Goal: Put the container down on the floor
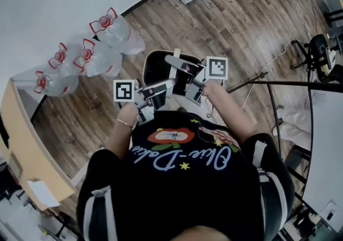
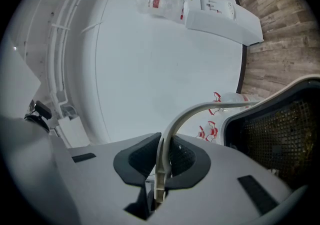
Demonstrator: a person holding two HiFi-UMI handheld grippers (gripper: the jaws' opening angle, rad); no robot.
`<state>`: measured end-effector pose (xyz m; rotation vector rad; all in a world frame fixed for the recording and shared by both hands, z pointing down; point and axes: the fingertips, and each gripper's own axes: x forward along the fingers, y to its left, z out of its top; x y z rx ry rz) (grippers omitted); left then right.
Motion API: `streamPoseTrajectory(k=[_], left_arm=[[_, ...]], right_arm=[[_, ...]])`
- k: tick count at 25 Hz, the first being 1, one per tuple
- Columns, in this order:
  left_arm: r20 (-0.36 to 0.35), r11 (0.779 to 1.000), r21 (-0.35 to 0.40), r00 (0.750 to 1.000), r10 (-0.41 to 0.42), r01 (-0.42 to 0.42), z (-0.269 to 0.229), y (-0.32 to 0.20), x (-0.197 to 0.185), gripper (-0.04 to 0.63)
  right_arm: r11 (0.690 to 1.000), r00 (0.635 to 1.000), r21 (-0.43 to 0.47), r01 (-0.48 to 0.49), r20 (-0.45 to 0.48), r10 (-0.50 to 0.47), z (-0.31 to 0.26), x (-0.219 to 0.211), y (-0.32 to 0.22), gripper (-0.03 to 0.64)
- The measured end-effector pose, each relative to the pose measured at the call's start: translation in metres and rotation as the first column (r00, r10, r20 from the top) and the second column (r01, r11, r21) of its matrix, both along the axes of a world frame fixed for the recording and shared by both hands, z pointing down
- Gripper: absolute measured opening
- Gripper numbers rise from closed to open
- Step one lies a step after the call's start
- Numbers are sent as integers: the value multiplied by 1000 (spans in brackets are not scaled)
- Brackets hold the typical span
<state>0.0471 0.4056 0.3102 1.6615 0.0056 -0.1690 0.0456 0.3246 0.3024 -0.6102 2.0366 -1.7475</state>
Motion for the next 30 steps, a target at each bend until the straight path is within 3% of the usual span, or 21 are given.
streamPoseTrajectory(k=[20,30], left_arm=[[19,994,-27,994,110,-109,1,-144,-42,60],[8,991,2,991,136,-136,-2,-202,-58,60]], right_arm=[[994,994,-17,-106,-26,105,-2,-33,-145,23],[991,990,-7,-136,-31,136,-2,-47,-203,23]])
